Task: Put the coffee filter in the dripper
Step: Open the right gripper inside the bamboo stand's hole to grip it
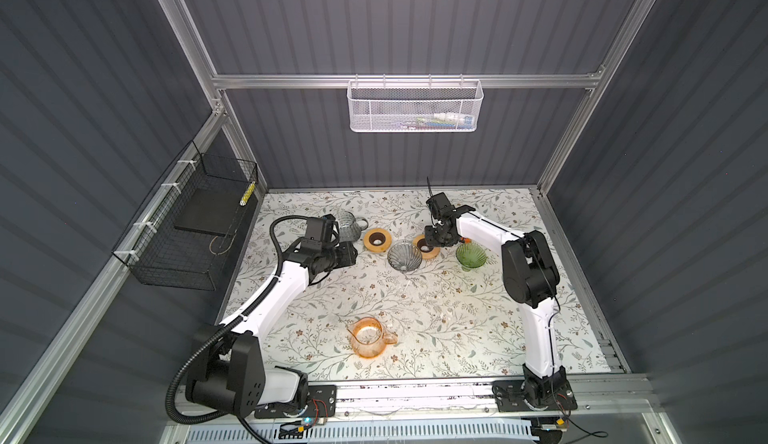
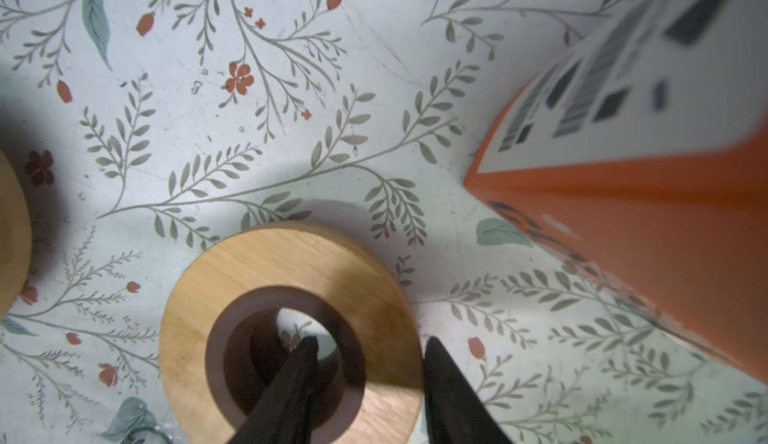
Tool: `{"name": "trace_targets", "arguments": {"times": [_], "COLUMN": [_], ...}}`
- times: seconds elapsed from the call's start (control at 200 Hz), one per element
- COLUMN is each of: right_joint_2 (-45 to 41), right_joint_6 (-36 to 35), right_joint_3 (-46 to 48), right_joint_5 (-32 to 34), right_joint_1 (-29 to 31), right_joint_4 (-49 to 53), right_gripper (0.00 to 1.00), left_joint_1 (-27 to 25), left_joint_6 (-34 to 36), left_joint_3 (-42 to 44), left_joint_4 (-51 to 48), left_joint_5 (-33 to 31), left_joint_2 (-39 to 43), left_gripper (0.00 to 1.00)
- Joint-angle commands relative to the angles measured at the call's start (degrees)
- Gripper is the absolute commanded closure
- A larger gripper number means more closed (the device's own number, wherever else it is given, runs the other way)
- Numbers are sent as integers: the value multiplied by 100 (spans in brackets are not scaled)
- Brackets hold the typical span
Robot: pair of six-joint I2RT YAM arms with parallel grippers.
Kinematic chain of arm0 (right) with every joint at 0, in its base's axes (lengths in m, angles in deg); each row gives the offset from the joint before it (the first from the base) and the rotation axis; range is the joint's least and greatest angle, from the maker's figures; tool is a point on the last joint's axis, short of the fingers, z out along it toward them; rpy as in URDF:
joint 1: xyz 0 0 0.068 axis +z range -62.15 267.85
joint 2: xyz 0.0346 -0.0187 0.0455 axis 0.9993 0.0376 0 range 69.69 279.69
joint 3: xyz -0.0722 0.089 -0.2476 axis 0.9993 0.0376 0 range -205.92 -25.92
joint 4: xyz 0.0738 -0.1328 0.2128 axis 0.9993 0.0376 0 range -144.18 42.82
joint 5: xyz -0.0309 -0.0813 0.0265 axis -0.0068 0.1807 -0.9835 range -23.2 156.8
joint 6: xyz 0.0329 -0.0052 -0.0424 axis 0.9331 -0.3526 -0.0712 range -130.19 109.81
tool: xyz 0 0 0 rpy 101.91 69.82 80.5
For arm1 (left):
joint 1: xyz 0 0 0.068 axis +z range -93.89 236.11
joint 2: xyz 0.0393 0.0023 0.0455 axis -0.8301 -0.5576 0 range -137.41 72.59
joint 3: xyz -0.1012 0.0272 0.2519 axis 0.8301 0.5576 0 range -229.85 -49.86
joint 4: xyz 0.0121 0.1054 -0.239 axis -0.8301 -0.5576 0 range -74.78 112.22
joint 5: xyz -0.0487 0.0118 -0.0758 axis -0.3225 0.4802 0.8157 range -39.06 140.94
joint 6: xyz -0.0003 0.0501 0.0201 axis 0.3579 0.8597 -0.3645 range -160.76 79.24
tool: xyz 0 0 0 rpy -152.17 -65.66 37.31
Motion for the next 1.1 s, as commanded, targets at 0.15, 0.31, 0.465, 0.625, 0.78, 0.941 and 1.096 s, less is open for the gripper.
{"name": "trace_targets", "arguments": {"times": [0.15, 0.31, 0.465, 0.625, 0.78, 0.941, 1.096], "right_joint_2": [141, 217, 273, 309, 334, 272, 42], "right_joint_6": [-81, -103, -111, -120, -138, -111, -51], "right_joint_3": [-71, -145, -212, -253, -310, -292, -161], "right_joint_5": [-9, 5, 7, -21, -11, 14, 15], "right_joint_1": [47, 42, 44, 43, 42, 45, 42], "right_joint_4": [156, 213, 240, 255, 291, 263, 156], "right_gripper": [54, 53, 52, 55, 64, 72, 75], "left_joint_1": [-28, -28, -28, -28, -28, -28, -28], "left_joint_6": [90, 90, 89, 90, 97, 97, 108], "left_joint_3": [-46, -64, -90, -117, -110, -130, -150], "left_joint_4": [45, 26, 14, 9, 28, -9, -140], "left_joint_5": [-70, -78, -87, -85, -89, -101, -150], "left_joint_2": [66, 74, 66, 39, 26, 48, 141], "left_gripper": [46, 46, 46, 46, 46, 46, 46]}}
